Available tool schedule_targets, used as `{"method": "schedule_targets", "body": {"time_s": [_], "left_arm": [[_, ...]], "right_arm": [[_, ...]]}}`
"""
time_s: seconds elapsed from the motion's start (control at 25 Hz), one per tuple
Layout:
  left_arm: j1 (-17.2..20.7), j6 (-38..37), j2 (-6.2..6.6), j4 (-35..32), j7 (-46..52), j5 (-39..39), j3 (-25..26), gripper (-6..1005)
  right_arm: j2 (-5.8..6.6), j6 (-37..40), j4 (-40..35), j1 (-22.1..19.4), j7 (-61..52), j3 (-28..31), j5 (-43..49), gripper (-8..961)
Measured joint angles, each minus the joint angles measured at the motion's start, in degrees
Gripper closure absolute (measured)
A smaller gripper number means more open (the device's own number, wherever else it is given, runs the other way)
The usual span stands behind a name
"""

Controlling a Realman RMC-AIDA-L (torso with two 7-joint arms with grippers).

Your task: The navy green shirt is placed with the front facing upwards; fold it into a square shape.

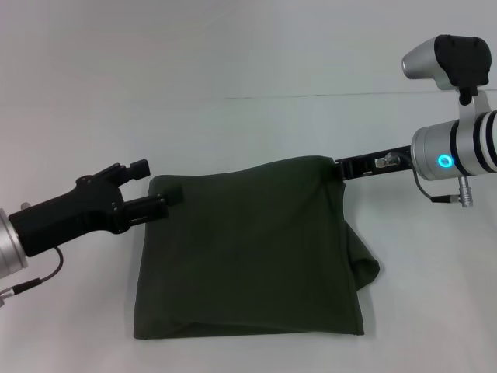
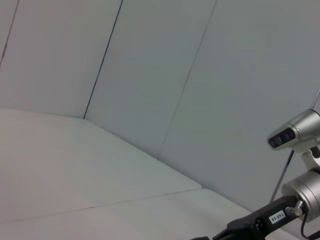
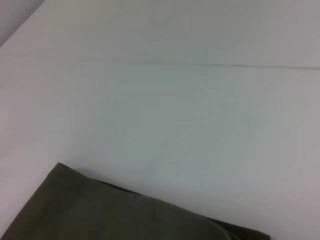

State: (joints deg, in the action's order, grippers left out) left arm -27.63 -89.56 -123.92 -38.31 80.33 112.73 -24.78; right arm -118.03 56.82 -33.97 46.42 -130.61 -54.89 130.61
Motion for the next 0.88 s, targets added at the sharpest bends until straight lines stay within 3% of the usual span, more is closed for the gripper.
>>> {"method": "schedule_targets", "body": {"time_s": [0.2,0.44,0.64,0.72,0.88], "left_arm": [[0.0,0.0,0.00,0.0,0.0,0.0,0.2,36],[0.0,0.0,0.08,-0.1,1.5,0.2,0.2,35],[0.4,-0.4,0.38,-0.6,3.4,0.1,0.4,35],[0.5,-0.6,0.43,-0.7,3.8,0.1,0.4,36],[0.7,-2.0,0.97,-1.1,4.6,0.7,0.4,41]], "right_arm": [[-0.06,1.0,0.0,-0.1,-0.1,0.0,0.0,891],[1.28,6.3,-0.1,-1.2,-3.1,-0.1,1.1,843],[1.73,11.1,-4.7,-5.2,-2.9,0.5,0.9,803],[1.76,15.1,-9.0,-8.7,0.0,4.3,-1.3,787],[1.76,20.8,-12.2,-12.0,7.2,9.9,-6.0,539]]}}
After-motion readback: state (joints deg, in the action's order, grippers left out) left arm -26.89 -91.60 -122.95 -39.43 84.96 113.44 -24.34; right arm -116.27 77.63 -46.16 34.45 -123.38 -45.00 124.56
